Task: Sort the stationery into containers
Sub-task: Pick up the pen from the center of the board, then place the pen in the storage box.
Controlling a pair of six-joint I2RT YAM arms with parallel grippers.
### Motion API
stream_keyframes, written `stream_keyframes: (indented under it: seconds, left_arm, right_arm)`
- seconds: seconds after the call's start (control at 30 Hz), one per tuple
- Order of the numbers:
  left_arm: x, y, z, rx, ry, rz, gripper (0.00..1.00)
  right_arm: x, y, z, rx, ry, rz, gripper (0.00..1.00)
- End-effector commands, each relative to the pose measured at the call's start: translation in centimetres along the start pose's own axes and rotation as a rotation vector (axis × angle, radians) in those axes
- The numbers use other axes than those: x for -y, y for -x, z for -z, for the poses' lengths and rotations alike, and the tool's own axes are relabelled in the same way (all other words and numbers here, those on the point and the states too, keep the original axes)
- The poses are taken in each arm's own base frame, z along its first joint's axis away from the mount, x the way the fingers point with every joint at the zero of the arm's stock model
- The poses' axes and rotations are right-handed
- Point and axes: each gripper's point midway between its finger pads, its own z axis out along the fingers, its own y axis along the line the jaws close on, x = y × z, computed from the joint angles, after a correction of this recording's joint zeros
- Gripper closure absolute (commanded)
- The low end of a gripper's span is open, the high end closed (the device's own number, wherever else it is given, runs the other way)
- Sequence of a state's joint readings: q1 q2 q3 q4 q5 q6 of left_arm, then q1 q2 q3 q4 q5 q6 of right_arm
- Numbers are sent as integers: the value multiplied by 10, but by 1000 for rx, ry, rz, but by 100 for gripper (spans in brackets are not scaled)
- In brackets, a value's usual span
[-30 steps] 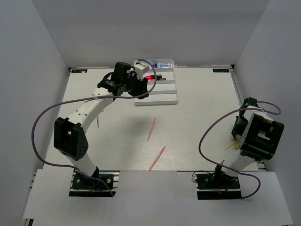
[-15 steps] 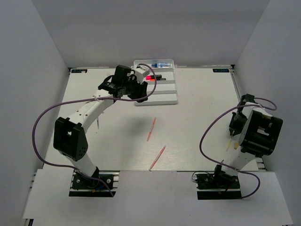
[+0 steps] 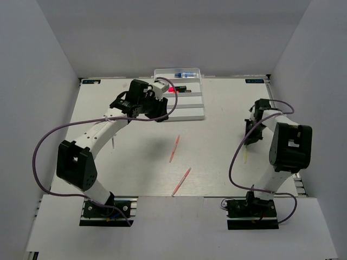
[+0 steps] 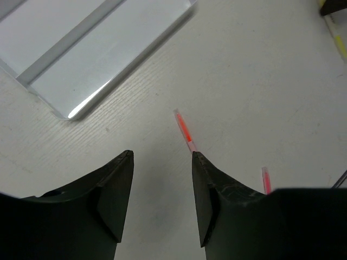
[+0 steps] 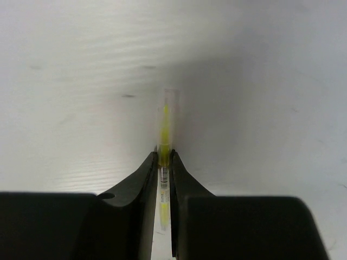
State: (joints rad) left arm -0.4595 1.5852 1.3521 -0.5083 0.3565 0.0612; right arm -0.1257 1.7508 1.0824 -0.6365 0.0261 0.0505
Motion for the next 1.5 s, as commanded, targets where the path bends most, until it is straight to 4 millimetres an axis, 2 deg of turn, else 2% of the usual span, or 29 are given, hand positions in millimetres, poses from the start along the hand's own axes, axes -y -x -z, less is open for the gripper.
stream_keyframes:
  seconds: [0.0,0.03,0.07,0.1,0.13,0.2,0.23,0.27,0.3,0.43,0.47,0.5,0.53,0.57,0.6,0.63,0.7,0.73,0.8,0.83,0.87,0.9,0.93,1.07,1.1,1.13,1.17,1.27,1.47]
  left_arm:
    - [14,10,20,49,-58,43,42]
    - [13,10,21,50,-70,86,42]
    - [12,8,23,49,-82,120,42]
    - [18,6,22,43,-115,138,42]
    - [11,8,24,57,-111,174,42]
    - [8,7,25,60,-131,207,42]
    - [0,8,28,69,-124,228,41]
    - [-4,7,28,68,-126,254,41]
    - [-4,8,30,73,-141,267,42]
    - [-28,7,37,92,-137,344,42]
    - [-31,6,37,94,-142,352,41]
    - [-34,7,39,102,-144,355,41]
    - [-32,5,39,104,-169,357,41]
    - [-38,4,42,113,-166,365,41]
    - [-40,4,43,123,-173,369,40]
    - [-38,0,43,120,-200,382,40]
    - [-44,-1,46,136,-210,396,39]
    - [-40,-4,46,132,-233,402,38]
    - [-49,-6,50,143,-213,417,39]
    - [-51,-6,52,143,-215,422,39]
    - [-50,-7,52,142,-221,423,39]
    - [-59,-7,57,158,-208,435,39]
    - [-62,-8,59,163,-201,450,39]
    - [-65,-10,64,204,-207,486,39]
    - [-68,-10,66,213,-200,490,39]
    - [-68,-11,66,207,-205,495,39]
    - [-67,-11,66,204,-207,494,39]
    - [-72,-13,70,208,-205,499,39]
    - [-70,-16,71,204,-214,462,39]
  right_arm:
    - [-38,32,11,87,125,109,100]
    - [-45,37,15,104,140,191,100]
    - [-49,51,24,139,150,222,100]
    - [-54,56,28,150,169,246,100]
    - [-64,68,37,180,183,296,100]
    - [-74,80,46,209,214,341,100]
    - [-80,85,50,222,230,396,100]
    - [-97,88,56,238,265,452,100]
    - [-106,102,67,280,280,499,100]
    - [-143,137,102,403,348,761,100]
    - [-158,142,104,416,368,820,100]
    - [-169,167,132,512,358,874,100]
    - [-177,177,143,552,356,919,100]
    - [-195,182,141,573,368,1016,100]
    - [-206,199,163,655,358,1075,100]
    - [-215,204,159,671,363,1125,100]
    - [-243,212,166,759,335,1298,100]
    - [-257,211,162,773,327,1362,100]
    - [-286,209,159,831,296,1507,100]
    - [-293,209,148,827,295,1546,100]
    - [-300,210,145,839,291,1576,100]
    - [-307,212,142,856,283,1612,100]
    - [-322,209,133,852,292,1651,100]
    - [-349,207,109,855,285,1713,100]
    - [-352,213,108,879,273,1714,100]
    - [-359,210,100,877,271,1733,100]
    - [-357,213,95,878,257,1736,100]
    - [-370,208,78,876,246,1795,100]
    - [-376,210,49,856,224,1827,100]
